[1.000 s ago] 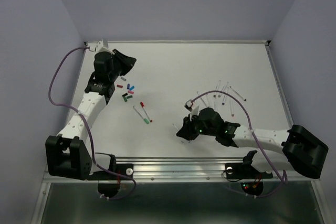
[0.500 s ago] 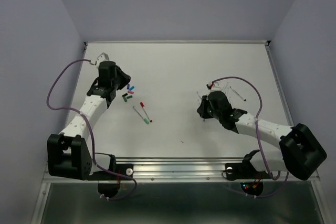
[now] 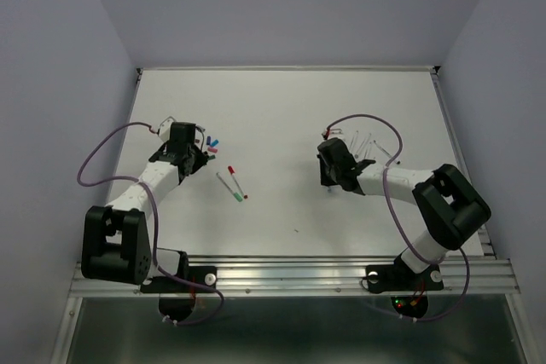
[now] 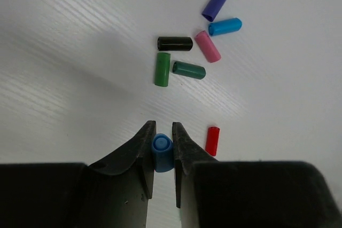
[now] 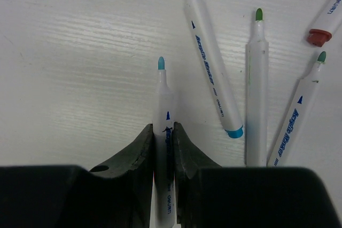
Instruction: Open the pen caps
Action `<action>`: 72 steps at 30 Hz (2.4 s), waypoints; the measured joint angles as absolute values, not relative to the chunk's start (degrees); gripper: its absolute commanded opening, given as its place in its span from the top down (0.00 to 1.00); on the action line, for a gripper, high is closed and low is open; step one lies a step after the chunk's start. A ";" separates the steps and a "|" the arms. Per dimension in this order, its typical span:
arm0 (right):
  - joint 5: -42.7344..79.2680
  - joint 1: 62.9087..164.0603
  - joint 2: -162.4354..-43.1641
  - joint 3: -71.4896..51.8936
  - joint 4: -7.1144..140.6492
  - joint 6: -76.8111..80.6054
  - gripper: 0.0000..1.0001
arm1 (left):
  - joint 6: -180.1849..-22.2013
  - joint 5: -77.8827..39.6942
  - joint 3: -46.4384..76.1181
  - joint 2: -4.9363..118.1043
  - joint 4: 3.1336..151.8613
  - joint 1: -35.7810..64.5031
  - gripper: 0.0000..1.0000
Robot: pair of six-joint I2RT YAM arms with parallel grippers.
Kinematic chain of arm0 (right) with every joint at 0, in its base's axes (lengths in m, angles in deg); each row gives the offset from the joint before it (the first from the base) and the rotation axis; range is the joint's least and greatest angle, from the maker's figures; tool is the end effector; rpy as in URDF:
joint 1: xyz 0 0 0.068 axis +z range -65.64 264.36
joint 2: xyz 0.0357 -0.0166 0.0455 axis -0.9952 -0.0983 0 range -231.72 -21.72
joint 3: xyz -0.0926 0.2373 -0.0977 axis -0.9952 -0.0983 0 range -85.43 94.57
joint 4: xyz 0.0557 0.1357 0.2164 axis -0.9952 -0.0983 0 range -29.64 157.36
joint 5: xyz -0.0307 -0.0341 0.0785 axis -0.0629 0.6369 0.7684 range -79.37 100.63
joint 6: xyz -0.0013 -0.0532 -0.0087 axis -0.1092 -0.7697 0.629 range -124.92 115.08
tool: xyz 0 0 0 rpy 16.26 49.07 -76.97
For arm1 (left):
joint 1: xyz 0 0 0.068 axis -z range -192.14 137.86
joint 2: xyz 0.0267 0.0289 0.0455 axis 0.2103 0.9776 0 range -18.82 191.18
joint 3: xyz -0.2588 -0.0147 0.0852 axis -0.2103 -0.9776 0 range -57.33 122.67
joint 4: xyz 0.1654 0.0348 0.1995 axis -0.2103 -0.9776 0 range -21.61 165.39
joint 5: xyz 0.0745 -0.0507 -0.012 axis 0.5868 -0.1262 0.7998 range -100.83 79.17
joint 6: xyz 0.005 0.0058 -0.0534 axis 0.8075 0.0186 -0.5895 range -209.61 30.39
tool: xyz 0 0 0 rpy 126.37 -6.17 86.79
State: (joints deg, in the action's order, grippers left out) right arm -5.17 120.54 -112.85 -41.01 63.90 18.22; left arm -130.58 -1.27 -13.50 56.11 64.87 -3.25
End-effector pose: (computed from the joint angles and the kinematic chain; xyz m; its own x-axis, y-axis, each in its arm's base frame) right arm 0.2529 0.1730 0.1571 -0.7380 -0.0713 -0.6711 -0.1494 0.9870 0.0594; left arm 0.2714 -0.0365 0.2208 -0.5150 -0.5737 -0.6369 -0.4078 0.8175 -0.4067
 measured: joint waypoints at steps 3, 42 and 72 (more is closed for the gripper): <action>-6.43 120.54 -114.12 -39.63 62.63 17.98 0.61 | -130.61 -1.10 -13.80 59.09 64.91 -3.25 0.89; 4.93 137.11 -137.22 -3.44 62.35 8.12 0.00 | -131.07 -3.46 -9.50 54.34 63.75 -3.14 0.01; -3.66 140.65 -139.52 -9.51 65.30 13.06 0.99 | -131.35 -5.14 -9.54 51.90 63.58 -3.25 0.01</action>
State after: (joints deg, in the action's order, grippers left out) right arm -3.66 140.65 -139.52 -9.51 65.30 13.06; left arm -131.35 -5.14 -9.54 51.90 63.58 -3.25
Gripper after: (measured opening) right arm 0.158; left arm 0.986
